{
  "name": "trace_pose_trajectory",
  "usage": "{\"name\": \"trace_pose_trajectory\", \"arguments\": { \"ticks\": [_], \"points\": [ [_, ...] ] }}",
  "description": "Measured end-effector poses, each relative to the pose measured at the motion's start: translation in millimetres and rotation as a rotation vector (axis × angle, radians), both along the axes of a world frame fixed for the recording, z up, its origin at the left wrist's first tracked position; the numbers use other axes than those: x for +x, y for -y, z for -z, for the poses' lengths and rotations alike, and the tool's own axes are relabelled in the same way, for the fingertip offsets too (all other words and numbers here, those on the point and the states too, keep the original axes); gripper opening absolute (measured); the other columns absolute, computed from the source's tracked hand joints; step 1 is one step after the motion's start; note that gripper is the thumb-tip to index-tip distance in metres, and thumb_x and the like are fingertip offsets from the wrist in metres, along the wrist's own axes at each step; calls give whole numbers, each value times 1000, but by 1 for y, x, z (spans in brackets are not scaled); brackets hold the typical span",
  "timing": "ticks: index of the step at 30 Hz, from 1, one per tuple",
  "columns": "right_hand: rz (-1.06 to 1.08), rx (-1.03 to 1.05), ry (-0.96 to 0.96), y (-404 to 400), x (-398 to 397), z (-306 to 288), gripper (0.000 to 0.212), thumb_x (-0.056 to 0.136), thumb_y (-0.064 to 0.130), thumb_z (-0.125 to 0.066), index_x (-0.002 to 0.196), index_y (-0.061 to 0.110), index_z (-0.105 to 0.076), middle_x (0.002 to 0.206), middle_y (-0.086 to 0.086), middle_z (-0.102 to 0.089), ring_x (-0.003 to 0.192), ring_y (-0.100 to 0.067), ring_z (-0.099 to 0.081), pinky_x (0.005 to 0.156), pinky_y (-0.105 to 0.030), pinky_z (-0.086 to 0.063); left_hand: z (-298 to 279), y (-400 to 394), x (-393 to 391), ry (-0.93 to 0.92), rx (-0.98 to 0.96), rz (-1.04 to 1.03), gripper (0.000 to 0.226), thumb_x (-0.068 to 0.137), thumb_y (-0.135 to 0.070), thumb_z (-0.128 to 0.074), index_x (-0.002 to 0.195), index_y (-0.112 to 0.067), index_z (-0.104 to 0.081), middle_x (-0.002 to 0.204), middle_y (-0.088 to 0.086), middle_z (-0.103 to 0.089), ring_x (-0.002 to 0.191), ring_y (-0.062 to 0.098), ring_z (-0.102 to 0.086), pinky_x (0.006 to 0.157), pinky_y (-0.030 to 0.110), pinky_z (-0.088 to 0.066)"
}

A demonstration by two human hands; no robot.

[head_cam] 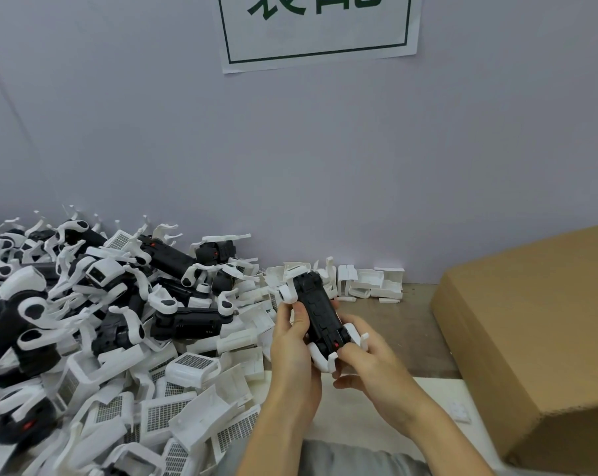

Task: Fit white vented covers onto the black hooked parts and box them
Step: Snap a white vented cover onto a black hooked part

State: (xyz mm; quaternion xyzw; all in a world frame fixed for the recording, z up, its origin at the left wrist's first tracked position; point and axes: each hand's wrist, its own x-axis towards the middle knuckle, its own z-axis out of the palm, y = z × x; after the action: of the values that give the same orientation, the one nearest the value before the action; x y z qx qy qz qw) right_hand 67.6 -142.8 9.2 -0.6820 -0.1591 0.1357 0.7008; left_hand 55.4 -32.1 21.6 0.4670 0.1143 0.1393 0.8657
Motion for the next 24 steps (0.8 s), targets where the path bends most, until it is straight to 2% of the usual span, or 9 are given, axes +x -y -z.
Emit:
{"name": "trace_pose_trajectory", "arguments": {
  "ticks": [4,9,11,13,15,17,21,24],
  "points": [
    [55,-52,22,-1,-1,-3,34,99,9,-47,108,39,-62,79,9,-69,64,-5,-59,64,-25,-51,1,-1,0,15,21,20,26,104,-30,-46,118,-12,-59,110,23,-70,88,35,-65,76,50,-49],
    [8,12,-10,0,-3,-5,28,96,20,-54,100,45,-67,78,6,-66,67,-10,-55,65,-27,-50,2,-2,2,13,2,10,27,105,-29,-45,118,-10,-58,103,17,-71,88,34,-65,83,53,-49],
    [6,15,-10,0,-2,-4,34,98,17,-54,95,48,-67,78,8,-66,67,-10,-55,66,-29,-50,2,-2,2,15,1,13,27,105,-30,-44,116,-10,-58,100,15,-73,87,34,-65,84,54,-48],
    [-1,23,-7,-1,-1,-3,32,92,20,-57,93,50,-67,78,9,-67,66,-8,-58,67,-30,-49,1,-1,1,30,-2,23,26,105,-30,-44,115,-10,-58,98,13,-75,83,30,-68,85,55,-49],
    [-16,31,-8,-1,0,-3,28,79,28,-56,93,49,-67,77,11,-68,64,-3,-60,68,-31,-48,1,-1,1,43,-11,37,25,106,-28,-43,116,-11,-58,98,13,-76,79,27,-70,88,56,-50],
    [-22,29,1,0,1,-2,30,75,30,-54,95,48,-67,76,12,-67,63,-3,-59,67,-31,-48,2,-1,2,38,-19,36,26,105,-28,-44,118,-10,-58,100,14,-75,81,28,-70,91,59,-50],
    [-41,21,4,1,0,-1,32,77,29,-52,100,46,-67,76,7,-63,66,-10,-53,66,-29,-48,3,-3,2,28,-26,20,30,103,-29,-45,122,-8,-57,101,16,-74,85,32,-67,82,53,-51],
    [0,-29,20,0,2,-1,29,93,20,-52,105,43,-65,75,13,-66,63,-3,-57,67,-29,-48,3,-2,2,20,-4,8,28,104,-28,-46,121,-9,-57,101,17,-71,83,31,-67,80,52,-50]
  ]
}}
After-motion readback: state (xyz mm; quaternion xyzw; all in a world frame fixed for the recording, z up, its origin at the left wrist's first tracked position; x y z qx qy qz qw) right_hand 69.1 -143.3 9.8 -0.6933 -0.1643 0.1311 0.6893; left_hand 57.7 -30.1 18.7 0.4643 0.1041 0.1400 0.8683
